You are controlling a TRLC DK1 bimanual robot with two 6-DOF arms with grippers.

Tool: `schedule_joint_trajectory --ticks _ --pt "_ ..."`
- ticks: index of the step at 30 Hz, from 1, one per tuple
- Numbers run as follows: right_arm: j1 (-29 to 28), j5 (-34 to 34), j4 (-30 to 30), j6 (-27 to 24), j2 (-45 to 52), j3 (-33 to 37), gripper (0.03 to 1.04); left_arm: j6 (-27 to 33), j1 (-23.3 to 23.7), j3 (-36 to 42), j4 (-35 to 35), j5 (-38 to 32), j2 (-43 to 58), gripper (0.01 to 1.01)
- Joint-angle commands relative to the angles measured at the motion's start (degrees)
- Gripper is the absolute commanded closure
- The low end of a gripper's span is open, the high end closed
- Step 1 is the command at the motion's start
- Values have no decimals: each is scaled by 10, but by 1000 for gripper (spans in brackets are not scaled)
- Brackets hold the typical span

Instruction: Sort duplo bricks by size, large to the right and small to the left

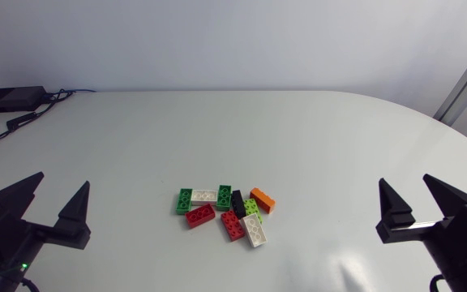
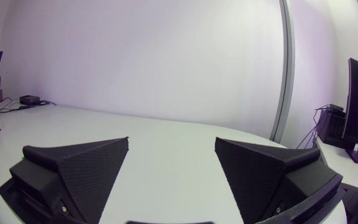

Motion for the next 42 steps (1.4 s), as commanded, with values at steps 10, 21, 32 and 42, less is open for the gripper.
schedule_joint_trajectory --ticks 10,21,32,42 --pt "-4 1 -13 4 -4 -18 62 3 -9 -14 17 -4 -11 46" --pt "7 -6 -46 4 35 53 70 9 -6 18 21 -7 19 49" --pt "61 -68 -136 10 374 288 70 10 10 275 -70 -6 358 44" --pt "188 -67 -284 -83 667 456 70 16 10 461 -283 -1 492 44"
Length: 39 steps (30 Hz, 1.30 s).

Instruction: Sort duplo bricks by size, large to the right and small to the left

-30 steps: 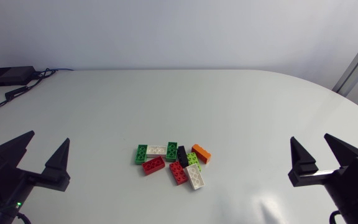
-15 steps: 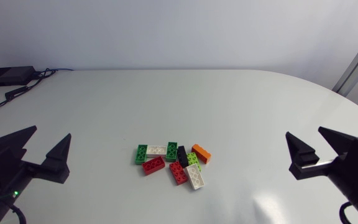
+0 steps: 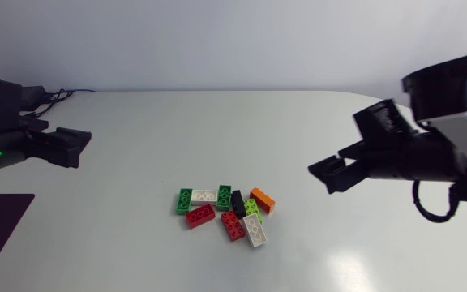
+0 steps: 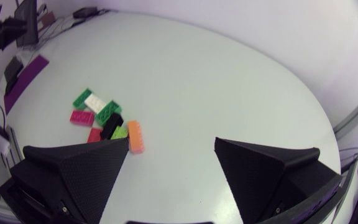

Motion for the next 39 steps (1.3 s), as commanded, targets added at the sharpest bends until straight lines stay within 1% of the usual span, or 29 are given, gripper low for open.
schedule_joint_trajectory --ticks 1,2,5,7,10,15,16,18,20,22,25,26,28,30,31,32,35,39 --pt "30 1 -23 -42 65 20 70 20 4 24 -30 2 17 44" --pt "37 1 -29 -57 88 30 70 27 4 31 -45 9 25 44" --pt "56 1 -32 -72 160 54 70 40 10 62 -108 42 64 44" --pt "69 7 -26 -81 190 62 70 41 14 75 -131 55 88 44" --pt "93 18 -1 -86 234 74 70 47 22 73 -133 59 99 44" --pt "102 26 17 -103 342 116 79 49 32 65 -121 59 125 44" --pt "103 26 21 -108 357 123 98 50 35 64 -121 60 127 44" --pt "104 26 22 -117 383 138 107 48 43 64 -115 60 127 44" --pt "104 26 23 -122 408 152 162 47 44 65 -111 65 125 44" --pt "102 25 22 -124 421 161 172 47 45 67 -109 76 125 44" --pt "106 23 28 -121 420 160 274 46 44 71 -109 88 125 44" --pt "106 15 28 -114 420 160 349 47 44 72 -109 89 126 44" --pt "106 -6 31 -114 417 157 539 47 43 72 -106 93 126 44" --pt "107 -10 47 -112 410 147 698 47 42 72 -106 100 125 44" --pt "109 -10 58 -104 408 144 800 47 43 71 -106 103 124 44" --pt "109 -11 60 -96 406 144 877 47 43 69 -106 104 123 44" --pt "109 -7 50 -85 407 143 964 48 44 61 -106 106 118 44" --pt "110 11 30 -83 413 132 979 54 45 51 -105 108 111 44"
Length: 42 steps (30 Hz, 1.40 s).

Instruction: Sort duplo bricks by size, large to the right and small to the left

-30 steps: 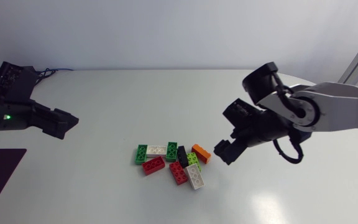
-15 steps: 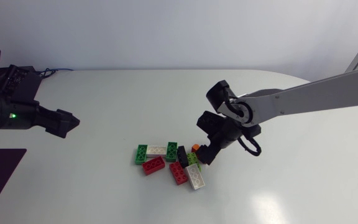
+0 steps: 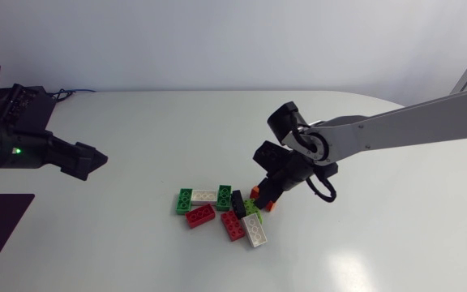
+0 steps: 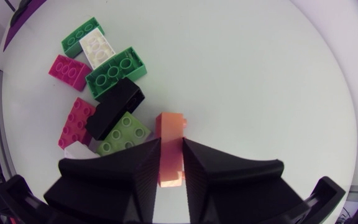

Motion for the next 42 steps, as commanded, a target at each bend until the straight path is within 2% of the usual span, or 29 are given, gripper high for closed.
schedule_joint_trajectory --ticks 1,12,17,18,19,20,21,25,29,36,38,42 --pt "3 10 -17 14 1 -24 1018 13 5 -10 8 7 -9 44" --pt "-12 11 -16 19 -32 -39 1016 9 5 -13 15 15 -15 44" --pt "-69 8 -32 6 -60 -39 1005 10 5 -14 15 17 -24 44" --pt "-80 4 -32 0 -68 -42 962 10 5 -14 15 17 -26 44" --pt "-91 1 -33 -3 -76 -45 810 11 5 -14 15 18 -28 44" --pt "-95 2 -33 -1 -83 -49 551 11 5 -14 15 19 -27 44" --pt "-97 8 -34 0 -87 -51 351 11 4 -13 15 23 -27 44" --pt "-92 16 -47 8 -93 -63 128 4 -3 -12 15 27 -24 44" --pt "-71 16 -56 18 -93 -68 80 3 -6 -14 15 27 -24 44" --pt "-2 16 -79 50 -86 -54 69 4 -5 -18 15 28 -29 44" --pt "8 15 -79 44 -81 -49 69 5 -4 -20 15 32 -32 44" --pt "8 10 -79 -1 -50 -41 69 8 -2 -31 15 32 -35 44"
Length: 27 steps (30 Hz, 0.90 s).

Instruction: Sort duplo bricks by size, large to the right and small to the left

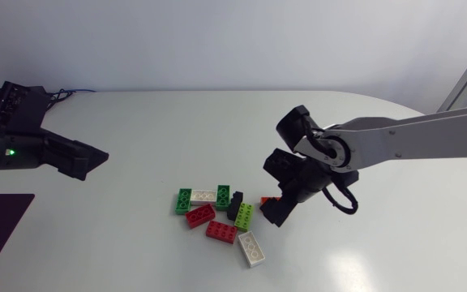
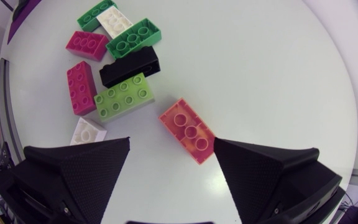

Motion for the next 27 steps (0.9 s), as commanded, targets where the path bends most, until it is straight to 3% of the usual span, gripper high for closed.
schedule_joint_trajectory --ticks 1,8,15,17,21,27 --pt "-4 -2 -8 -37 38 13 69 10 1 -22 1 8 -7 44" --pt "-31 -2 -12 -105 104 55 69 17 13 -34 13 9 -7 44" --pt "-32 -2 -10 -112 124 50 77 16 12 -40 23 9 -3 44" --pt "-33 -4 -6 -110 116 39 156 15 12 -40 25 9 -1 44" --pt "-49 -4 -8 -110 80 8 166 14 11 -39 25 9 -2 44" --pt "-143 -5 -29 -149 -7 -51 159 15 11 -45 24 10 -11 44"
